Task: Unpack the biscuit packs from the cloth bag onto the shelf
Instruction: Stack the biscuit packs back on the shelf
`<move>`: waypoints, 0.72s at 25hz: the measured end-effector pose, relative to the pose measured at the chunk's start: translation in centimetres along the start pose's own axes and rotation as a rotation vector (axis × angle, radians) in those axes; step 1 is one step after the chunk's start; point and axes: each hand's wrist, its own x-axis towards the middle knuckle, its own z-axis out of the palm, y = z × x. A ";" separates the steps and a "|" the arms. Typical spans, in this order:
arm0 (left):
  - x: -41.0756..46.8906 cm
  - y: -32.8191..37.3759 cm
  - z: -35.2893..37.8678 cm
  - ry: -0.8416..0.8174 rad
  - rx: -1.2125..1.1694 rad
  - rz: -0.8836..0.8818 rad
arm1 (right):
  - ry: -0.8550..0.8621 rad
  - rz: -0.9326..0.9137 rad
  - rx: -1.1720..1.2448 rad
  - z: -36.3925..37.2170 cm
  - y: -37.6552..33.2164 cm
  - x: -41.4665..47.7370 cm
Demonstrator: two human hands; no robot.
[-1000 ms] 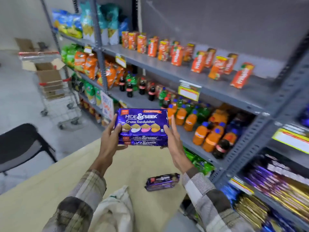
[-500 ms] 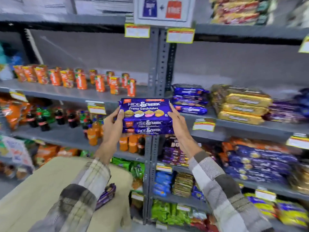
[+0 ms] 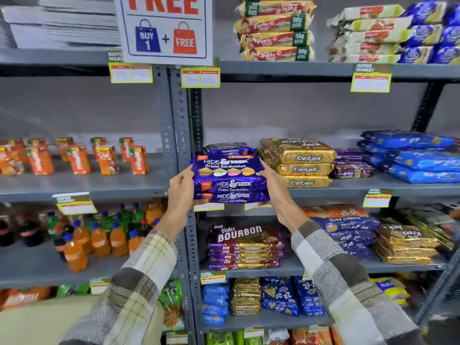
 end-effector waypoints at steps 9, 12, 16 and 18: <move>8.9 -1.4 3.5 -0.105 0.112 0.044 | 0.152 -0.024 -0.080 1.7 0.0 8.2; 11.1 -2.4 4.5 -0.118 0.191 0.042 | 0.163 -0.009 -0.135 1.4 0.5 10.8; 13.4 -3.6 5.7 -0.051 0.349 0.112 | 0.142 0.044 -0.141 1.0 1.0 13.5; 14.4 -3.7 6.5 0.024 0.440 0.115 | 0.122 0.036 -0.194 1.1 1.3 15.0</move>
